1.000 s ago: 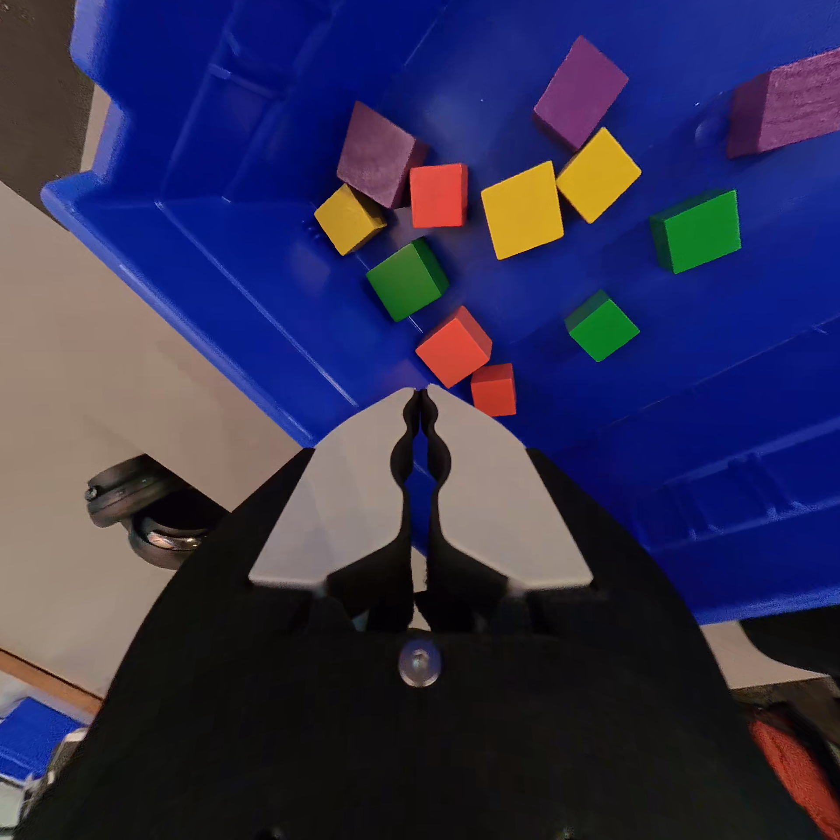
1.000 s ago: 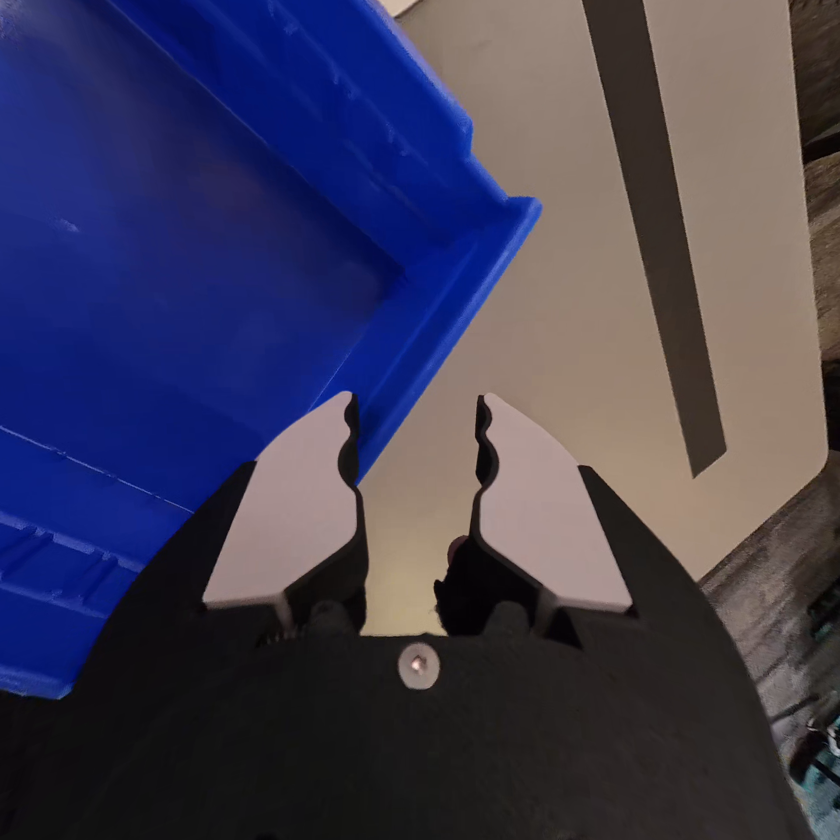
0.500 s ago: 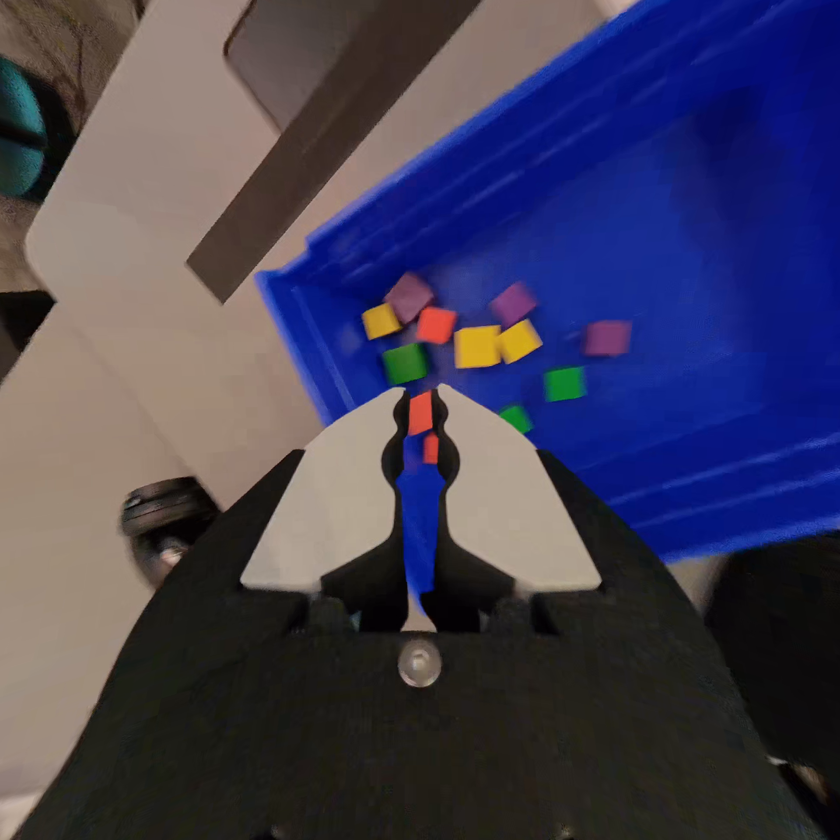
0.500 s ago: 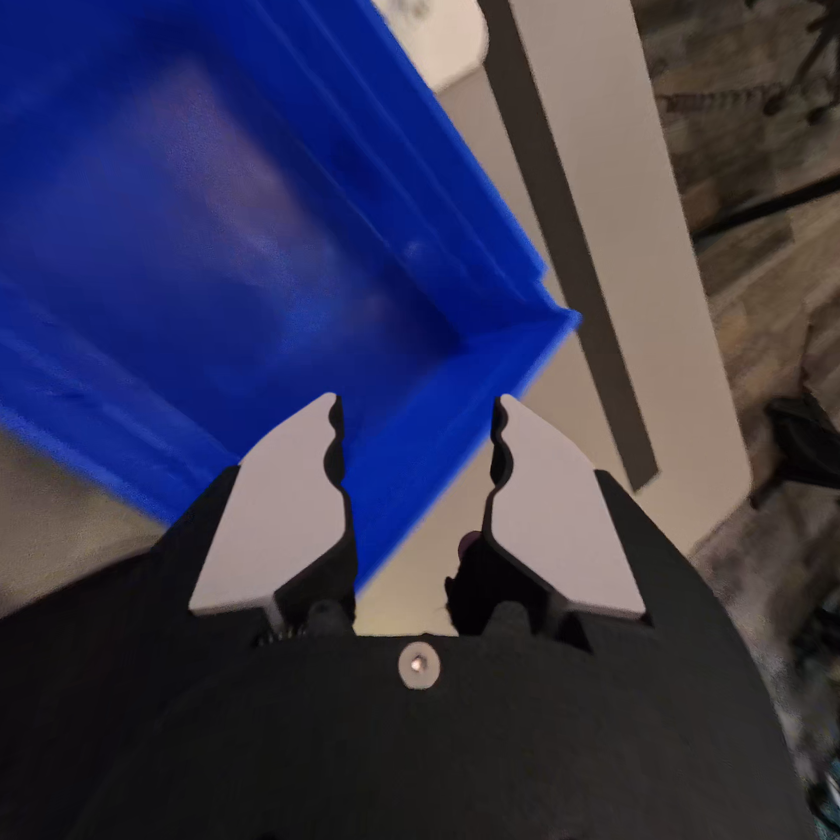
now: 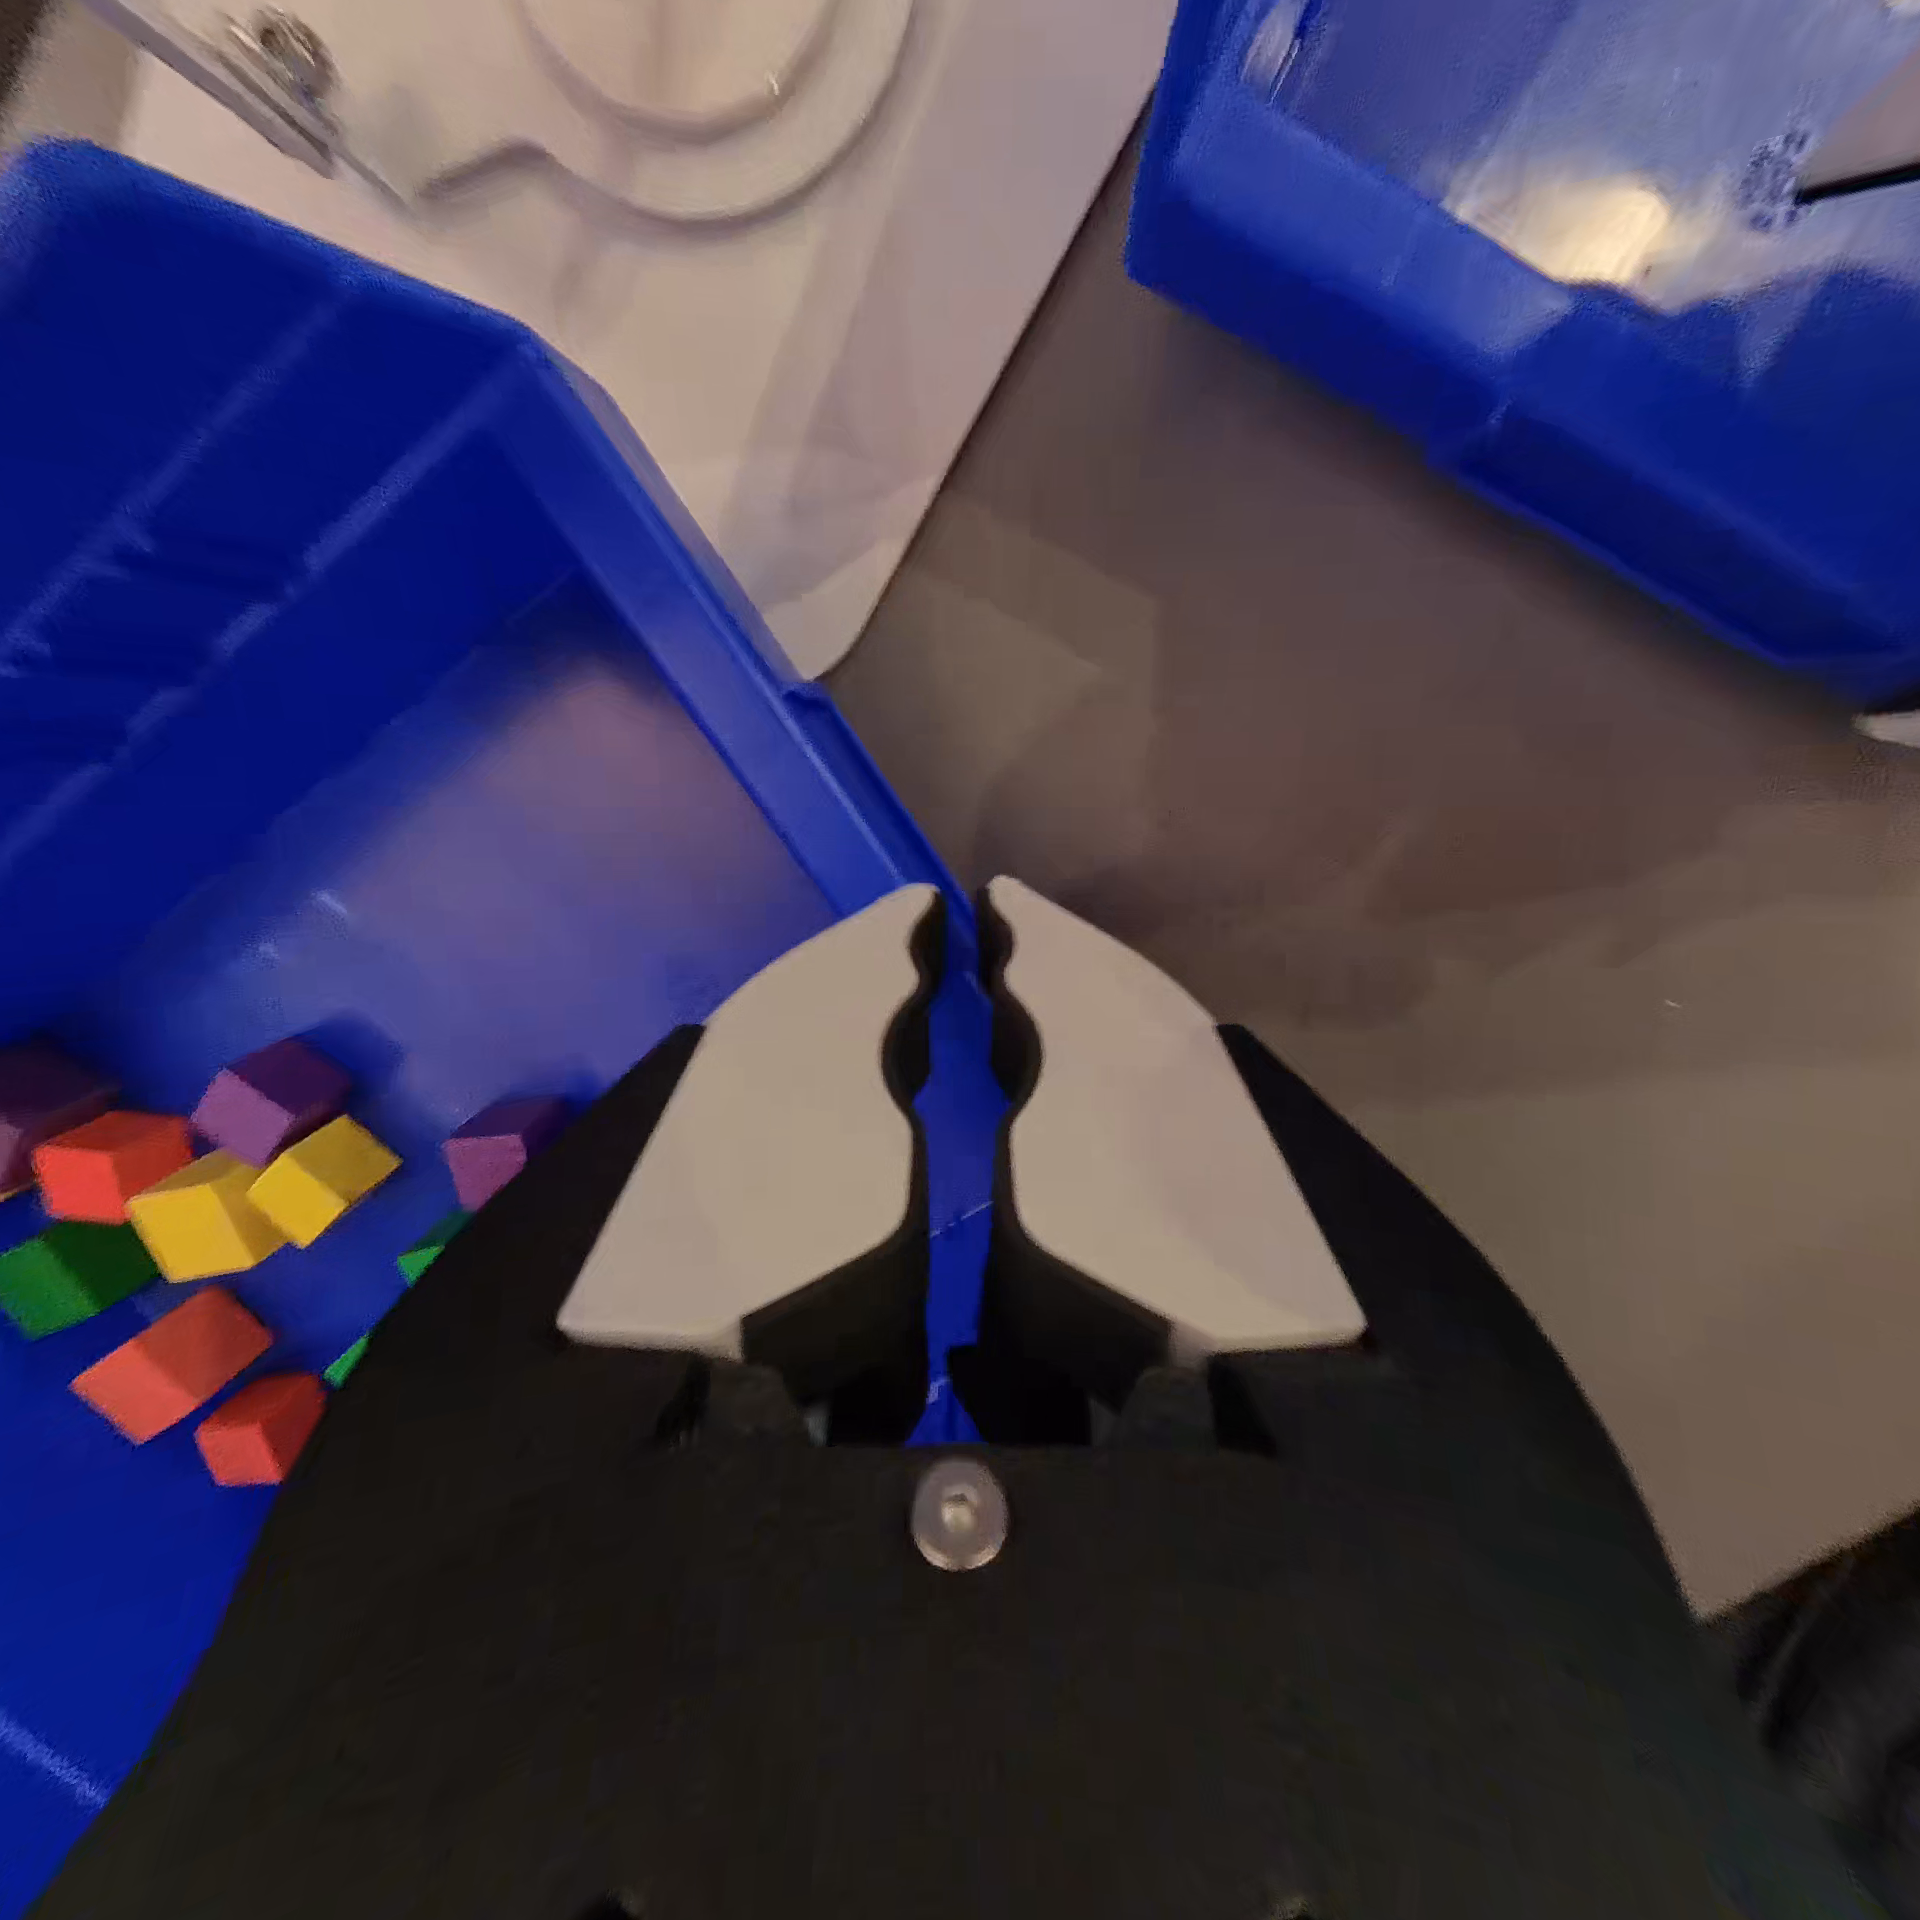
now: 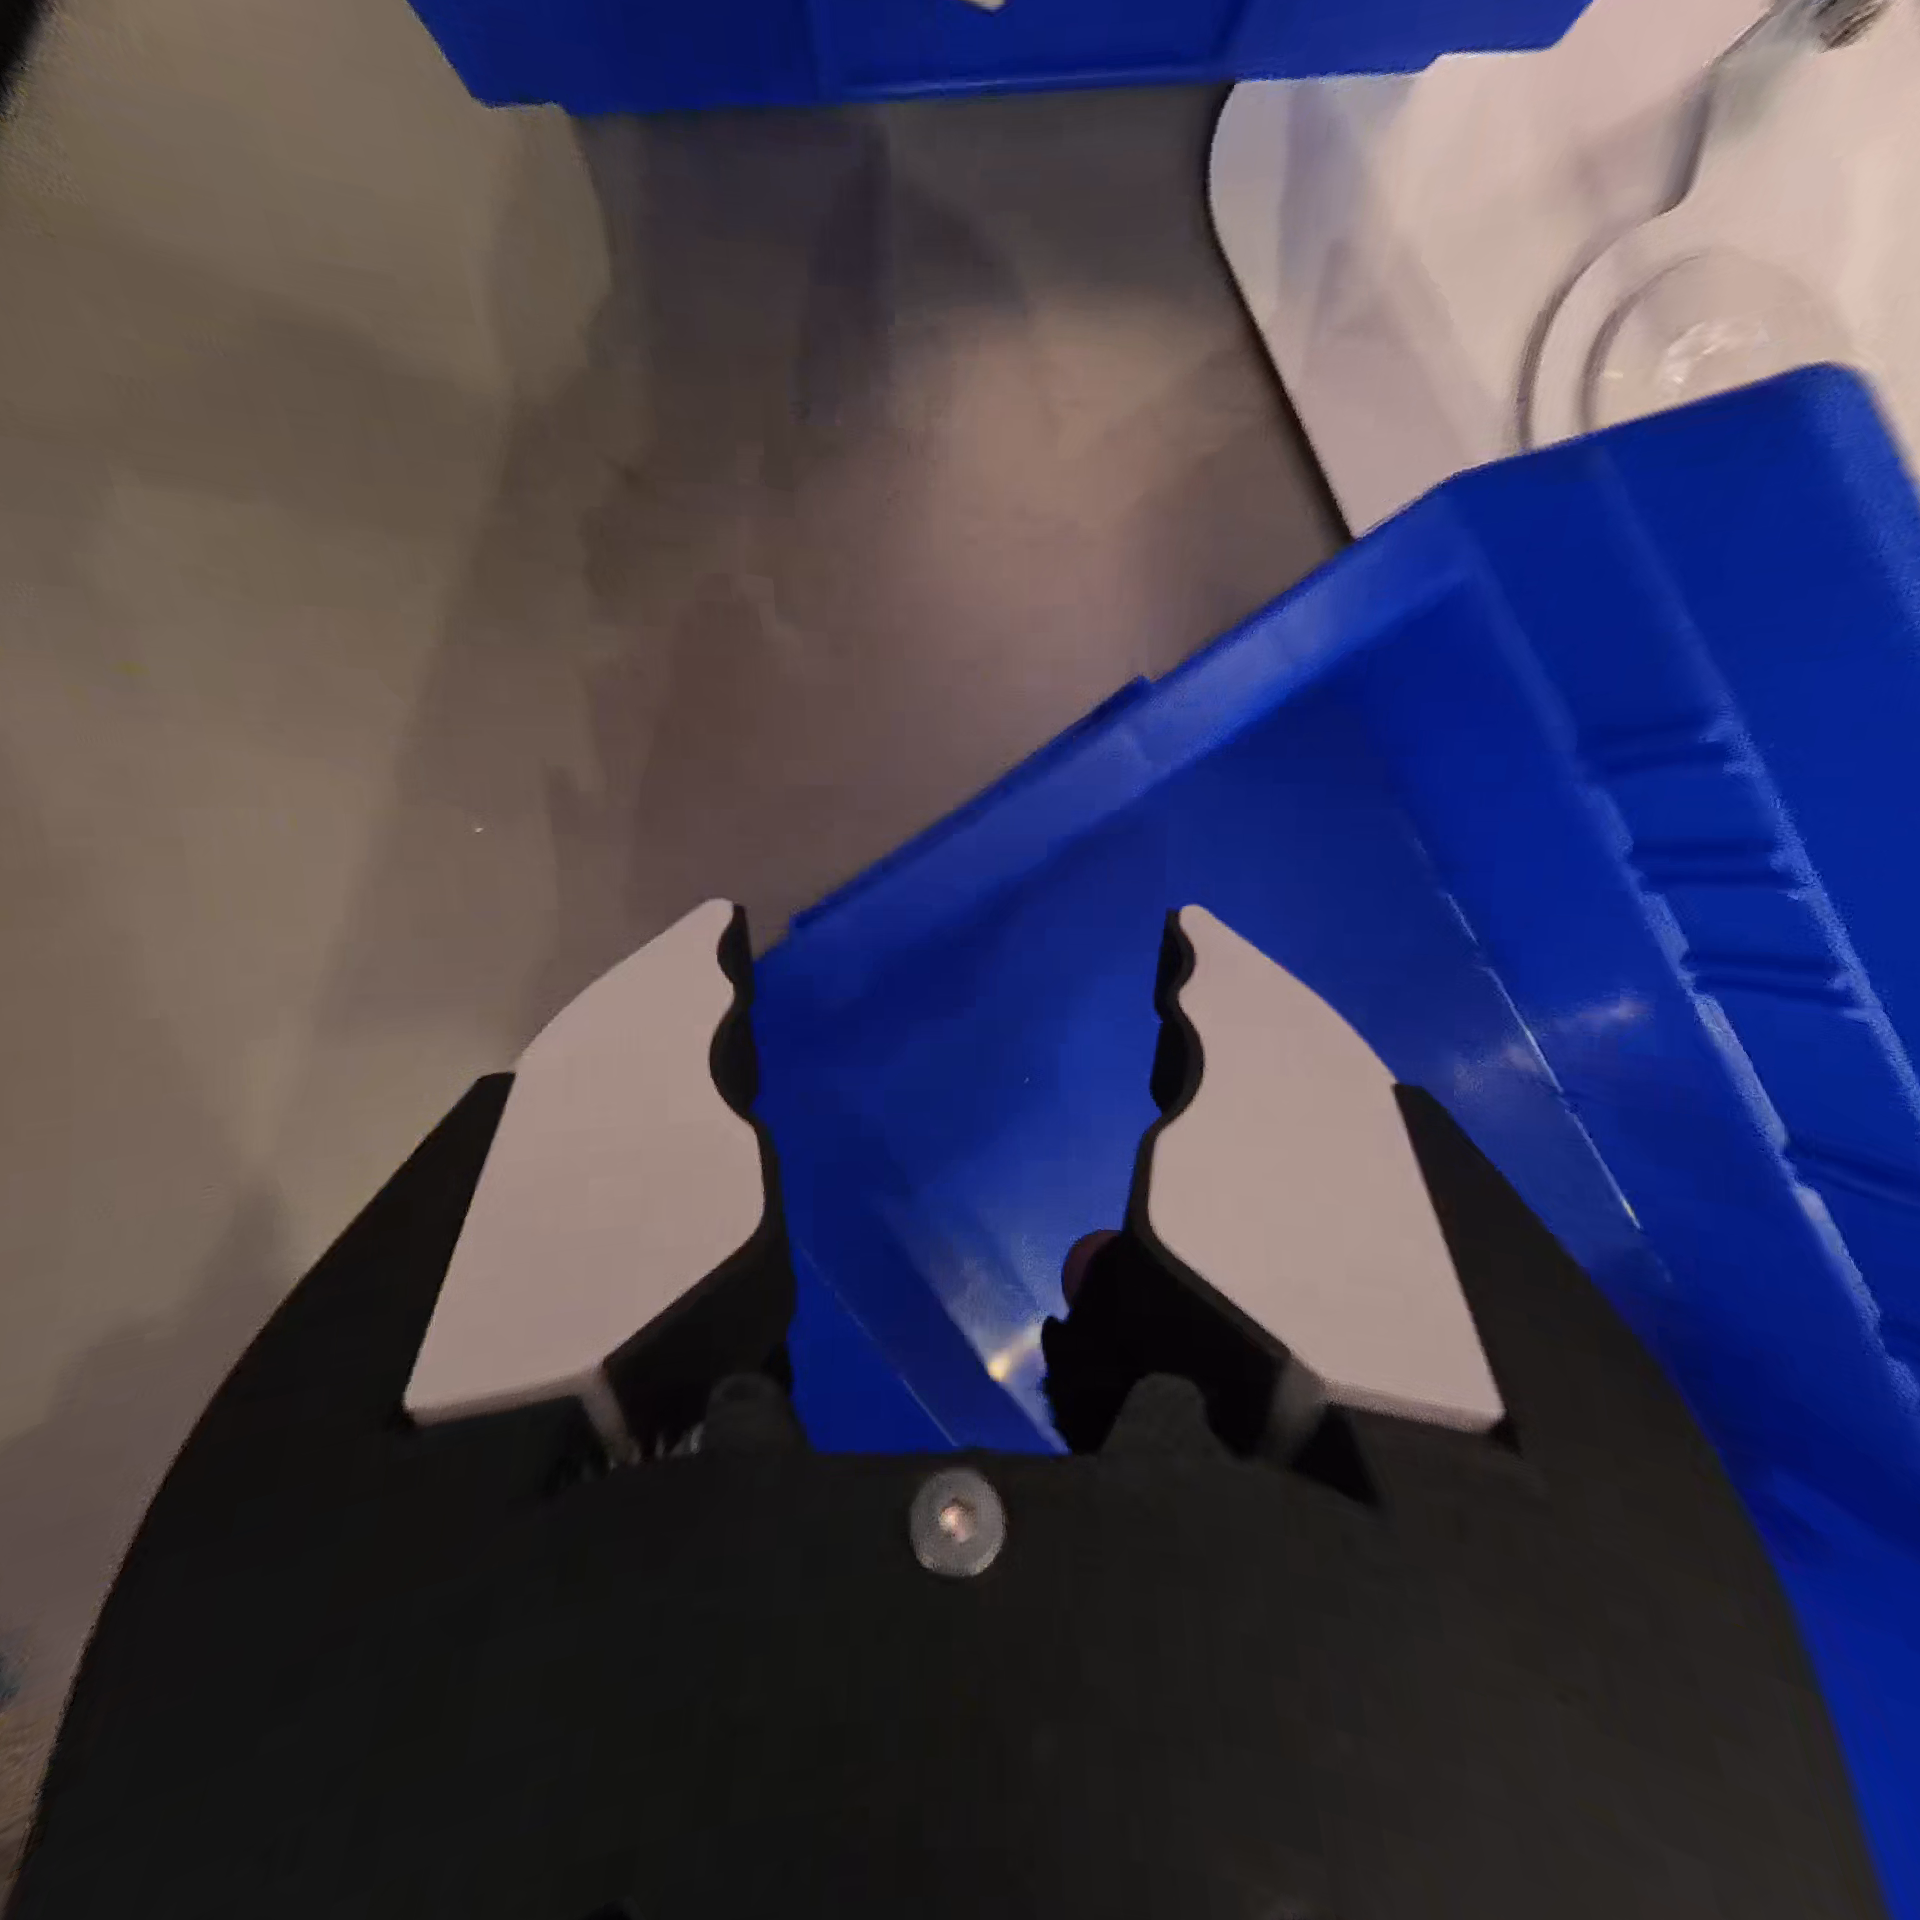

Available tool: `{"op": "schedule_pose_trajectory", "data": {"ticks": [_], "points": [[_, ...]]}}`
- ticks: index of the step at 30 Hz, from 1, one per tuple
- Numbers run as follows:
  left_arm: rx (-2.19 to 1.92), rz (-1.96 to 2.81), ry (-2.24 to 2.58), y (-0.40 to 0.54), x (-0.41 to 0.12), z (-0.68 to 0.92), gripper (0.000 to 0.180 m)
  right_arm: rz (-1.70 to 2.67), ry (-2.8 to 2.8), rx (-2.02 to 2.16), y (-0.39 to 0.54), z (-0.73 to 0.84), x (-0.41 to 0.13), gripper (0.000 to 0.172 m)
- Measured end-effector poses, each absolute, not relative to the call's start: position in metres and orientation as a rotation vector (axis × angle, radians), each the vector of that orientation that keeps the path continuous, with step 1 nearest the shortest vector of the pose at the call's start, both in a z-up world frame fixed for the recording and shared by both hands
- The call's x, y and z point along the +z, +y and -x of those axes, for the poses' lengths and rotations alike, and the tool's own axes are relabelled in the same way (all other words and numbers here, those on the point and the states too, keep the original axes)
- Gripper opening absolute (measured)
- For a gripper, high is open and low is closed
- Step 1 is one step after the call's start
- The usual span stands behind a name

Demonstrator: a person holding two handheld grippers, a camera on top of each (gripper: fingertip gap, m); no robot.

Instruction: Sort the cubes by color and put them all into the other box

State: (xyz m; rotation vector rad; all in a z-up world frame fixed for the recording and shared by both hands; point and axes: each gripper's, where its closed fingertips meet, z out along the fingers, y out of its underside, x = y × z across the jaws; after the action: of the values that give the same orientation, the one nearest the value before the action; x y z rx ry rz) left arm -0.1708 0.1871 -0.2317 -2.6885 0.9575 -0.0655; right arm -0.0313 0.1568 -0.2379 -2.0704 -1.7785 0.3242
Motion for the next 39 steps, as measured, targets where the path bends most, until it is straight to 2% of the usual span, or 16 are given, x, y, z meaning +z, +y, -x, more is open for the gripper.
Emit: {"op": "schedule_pose_trajectory", "data": {"ticks": [10,17,26,33,35,39], "points": [[-0.287,2.891,1.077,0.163,-0.256,0.155,0.000,2.098,-1.851,0.173,0.158,0.040,-0.267,0.065],[-0.042,2.910,1.428,0.138,-0.276,0.180,0.000,2.060,-1.954,0.127,0.153,0.017,-0.268,0.061],[-0.045,2.885,1.642,0.108,-0.279,0.206,0.001,1.942,-2.136,0.052,0.160,-0.051,-0.268,0.060],[-0.036,2.815,1.850,0.083,-0.279,0.225,0.001,1.723,-2.379,-0.166,0.168,-0.116,-0.269,0.047],[-0.015,2.839,1.787,0.080,-0.276,0.232,0.001,1.729,-2.413,-0.243,0.172,-0.135,-0.272,0.042],[-0.023,2.805,1.451,0.099,-0.250,0.235,0.001,1.729,-2.433,-0.285,0.173,-0.152,-0.280,0.045]]}}
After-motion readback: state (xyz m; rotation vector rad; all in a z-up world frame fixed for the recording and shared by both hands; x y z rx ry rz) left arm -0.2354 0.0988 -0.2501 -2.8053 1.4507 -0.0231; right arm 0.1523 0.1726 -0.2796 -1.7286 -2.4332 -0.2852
